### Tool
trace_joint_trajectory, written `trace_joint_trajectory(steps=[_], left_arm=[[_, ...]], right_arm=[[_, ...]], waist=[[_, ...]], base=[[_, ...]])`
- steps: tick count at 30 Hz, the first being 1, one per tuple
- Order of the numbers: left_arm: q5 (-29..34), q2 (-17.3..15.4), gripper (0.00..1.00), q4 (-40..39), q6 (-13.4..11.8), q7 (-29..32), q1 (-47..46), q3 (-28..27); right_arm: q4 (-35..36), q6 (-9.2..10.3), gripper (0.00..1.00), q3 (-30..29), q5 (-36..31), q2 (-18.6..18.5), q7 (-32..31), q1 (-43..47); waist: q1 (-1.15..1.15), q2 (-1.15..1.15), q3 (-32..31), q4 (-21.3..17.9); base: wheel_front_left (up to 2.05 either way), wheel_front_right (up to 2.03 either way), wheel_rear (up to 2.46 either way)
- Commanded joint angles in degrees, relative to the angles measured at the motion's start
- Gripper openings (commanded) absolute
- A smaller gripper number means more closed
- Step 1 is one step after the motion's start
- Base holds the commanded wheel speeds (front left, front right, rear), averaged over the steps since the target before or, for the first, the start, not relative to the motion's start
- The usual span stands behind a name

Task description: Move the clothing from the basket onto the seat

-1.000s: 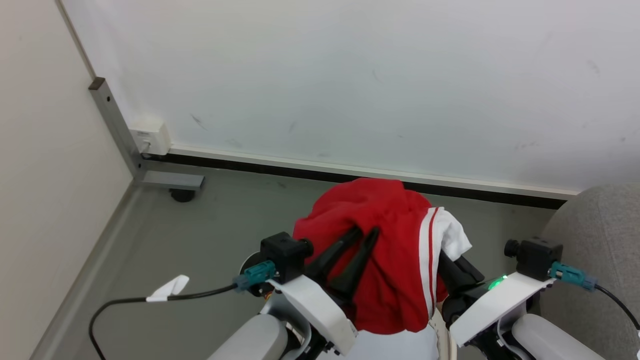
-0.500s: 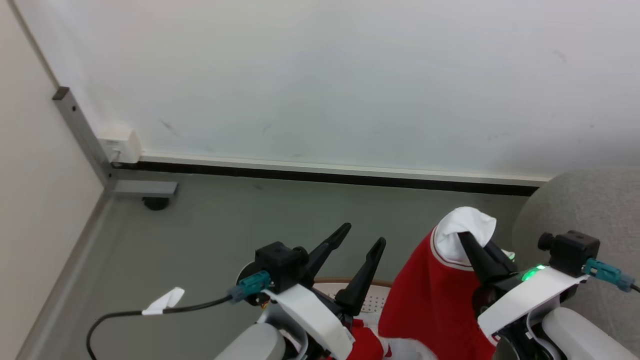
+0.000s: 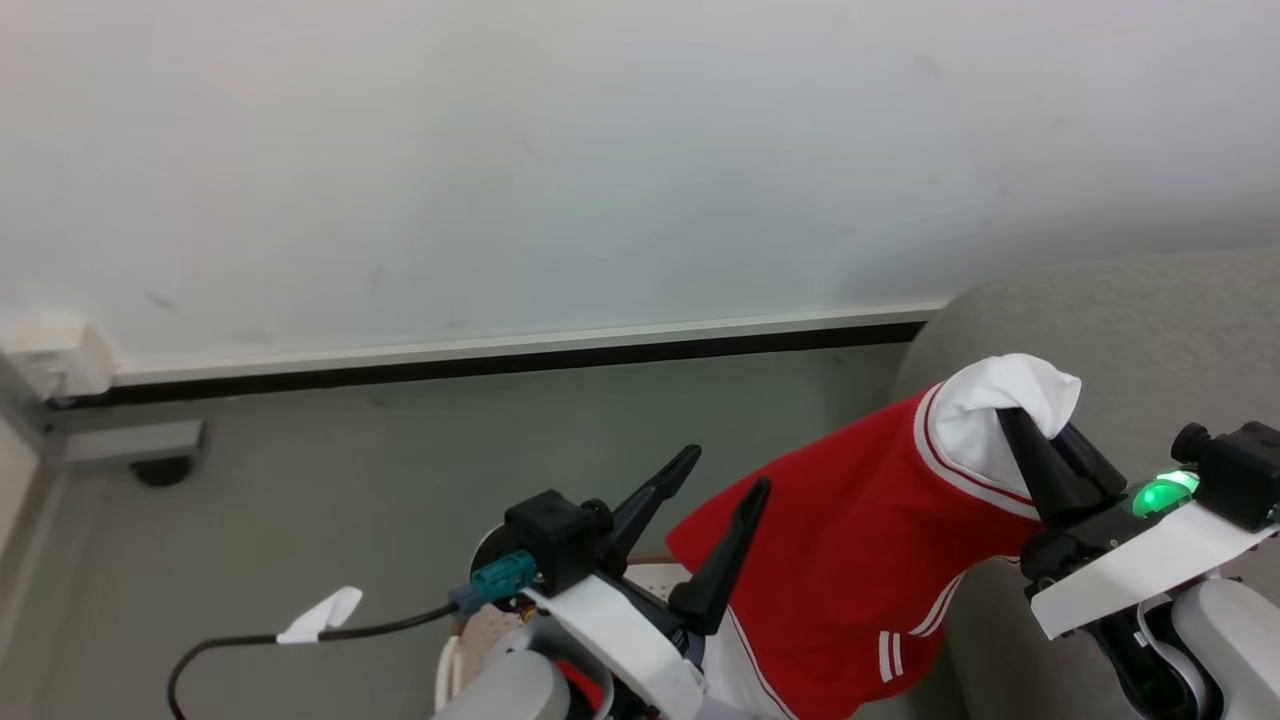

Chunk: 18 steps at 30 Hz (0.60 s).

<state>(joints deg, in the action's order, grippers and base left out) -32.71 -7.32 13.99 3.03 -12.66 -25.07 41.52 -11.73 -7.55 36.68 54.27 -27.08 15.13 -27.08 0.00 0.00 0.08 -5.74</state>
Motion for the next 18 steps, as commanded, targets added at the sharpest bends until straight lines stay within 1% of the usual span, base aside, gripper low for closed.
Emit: trace_joint_trajectory(steps=[1, 9, 18], left_arm=[[0.7, -0.3, 1.0, -0.1, 0.2, -0.5, 0.4, 0.0], [1.2, -0.4, 1.0, -0.1, 0.2, -1.1, -0.4, 0.3], [2.7, -0.3, 1.0, -0.2, 0.7, -1.5, -1.4, 2.1]], right_arm=[[0.9, 0.12, 0.0, -0.7, -1.0, -0.8, 0.0, 0.7], [3.2, 0.12, 0.0, -2.9, -4.0, -2.0, 0.0, 2.0], [5.9, 0.12, 0.0, -6.2, -5.7, -2.2, 0.0, 4.1]], waist=[[0.0, 0.0, 0.4, -3.7], [0.0, 0.0, 1.1, -11.2], [0.0, 0.0, 2.4, -17.7]], base=[[0.0, 0.0, 0.0], [0.0, 0.0, 0.0], [0.0, 0.0, 0.0]])
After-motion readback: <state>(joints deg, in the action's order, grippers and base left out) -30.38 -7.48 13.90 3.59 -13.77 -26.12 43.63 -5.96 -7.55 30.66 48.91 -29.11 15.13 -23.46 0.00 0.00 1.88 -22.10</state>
